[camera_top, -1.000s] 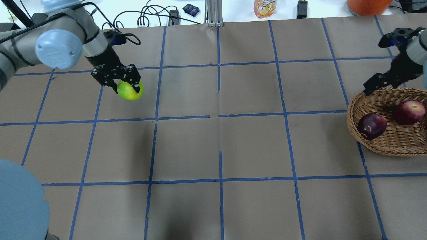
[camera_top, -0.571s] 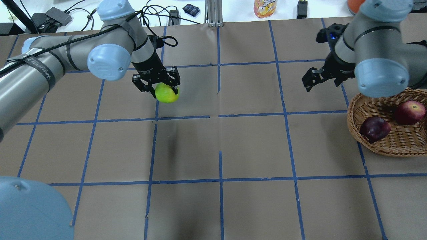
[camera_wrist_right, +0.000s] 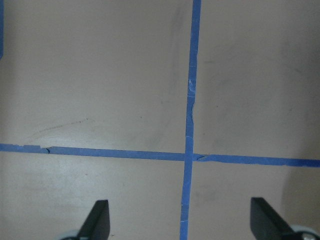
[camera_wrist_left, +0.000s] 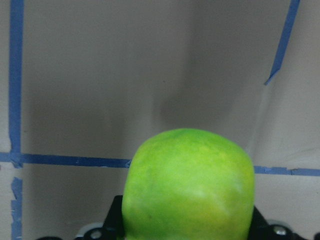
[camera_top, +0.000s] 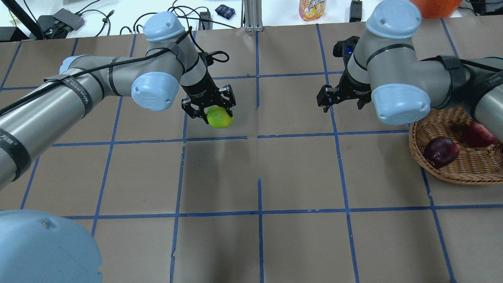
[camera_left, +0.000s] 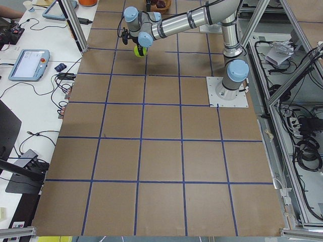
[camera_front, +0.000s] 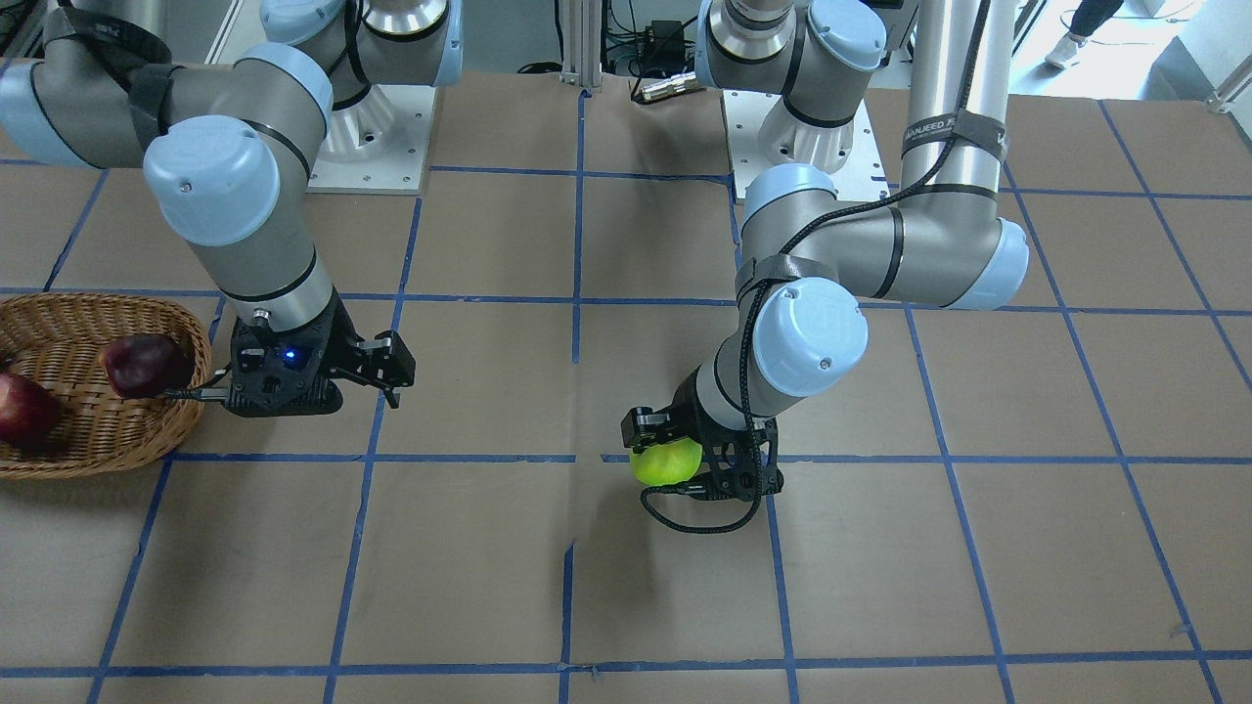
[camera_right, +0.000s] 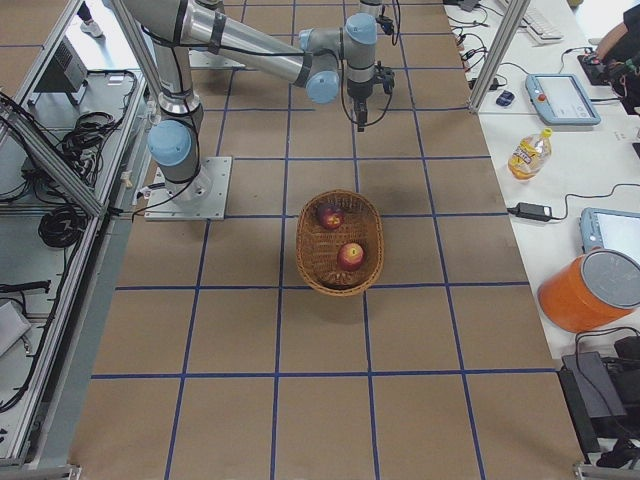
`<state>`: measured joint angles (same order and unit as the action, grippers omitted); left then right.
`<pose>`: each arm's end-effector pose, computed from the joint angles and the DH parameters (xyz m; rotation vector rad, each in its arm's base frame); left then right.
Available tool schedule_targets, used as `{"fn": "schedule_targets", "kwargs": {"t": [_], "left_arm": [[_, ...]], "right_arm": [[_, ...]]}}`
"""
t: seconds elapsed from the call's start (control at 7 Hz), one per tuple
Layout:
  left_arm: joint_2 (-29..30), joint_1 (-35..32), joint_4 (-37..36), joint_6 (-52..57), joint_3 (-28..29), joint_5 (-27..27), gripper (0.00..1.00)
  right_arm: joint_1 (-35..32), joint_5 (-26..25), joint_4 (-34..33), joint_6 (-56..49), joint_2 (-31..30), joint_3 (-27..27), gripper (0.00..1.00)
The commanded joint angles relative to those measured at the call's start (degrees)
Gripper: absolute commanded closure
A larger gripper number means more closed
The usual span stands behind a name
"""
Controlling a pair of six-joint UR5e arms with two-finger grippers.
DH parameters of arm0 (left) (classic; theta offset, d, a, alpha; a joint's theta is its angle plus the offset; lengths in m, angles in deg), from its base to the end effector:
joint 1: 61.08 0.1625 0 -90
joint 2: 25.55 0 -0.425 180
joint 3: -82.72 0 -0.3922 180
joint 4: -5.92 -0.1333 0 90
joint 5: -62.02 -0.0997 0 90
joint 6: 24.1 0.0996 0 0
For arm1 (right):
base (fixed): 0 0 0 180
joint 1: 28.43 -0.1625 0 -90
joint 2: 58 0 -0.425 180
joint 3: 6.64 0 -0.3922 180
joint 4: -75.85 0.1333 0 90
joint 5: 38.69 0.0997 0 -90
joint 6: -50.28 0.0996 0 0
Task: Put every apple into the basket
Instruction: 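Release green apple at center with left gripper while right approaches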
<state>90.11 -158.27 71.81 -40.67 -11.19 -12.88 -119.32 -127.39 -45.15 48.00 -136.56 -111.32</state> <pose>-0.2350 -0.5905 0.2468 0.2550 -2.8845 -0.2141 0.1440 -0.5421 0.3157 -0.0877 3.1159 -0.1332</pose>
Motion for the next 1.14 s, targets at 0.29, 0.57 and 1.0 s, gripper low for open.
{"fn": "schedule_targets", "kwargs": {"t": [0.29, 0.57, 1.0], "left_arm": [[4.3, -4.0, -13.8, -13.0, -2.6, 6.0, 0.33], [3.4, -4.0, -16.5, -17.6, -2.1, 5.4, 0.00], [-4.0, 3.8, -6.7, -0.4, -1.7, 4.8, 0.00]], "right_arm": [[-1.6, 0.5, -1.2, 1.6, 0.7, 0.0, 0.00], [-3.7, -0.1, -0.7, 5.2, 3.2, 3.8, 0.00], [-10.2, -0.2, -0.4, 11.4, 8.1, 9.8, 0.00]]}}
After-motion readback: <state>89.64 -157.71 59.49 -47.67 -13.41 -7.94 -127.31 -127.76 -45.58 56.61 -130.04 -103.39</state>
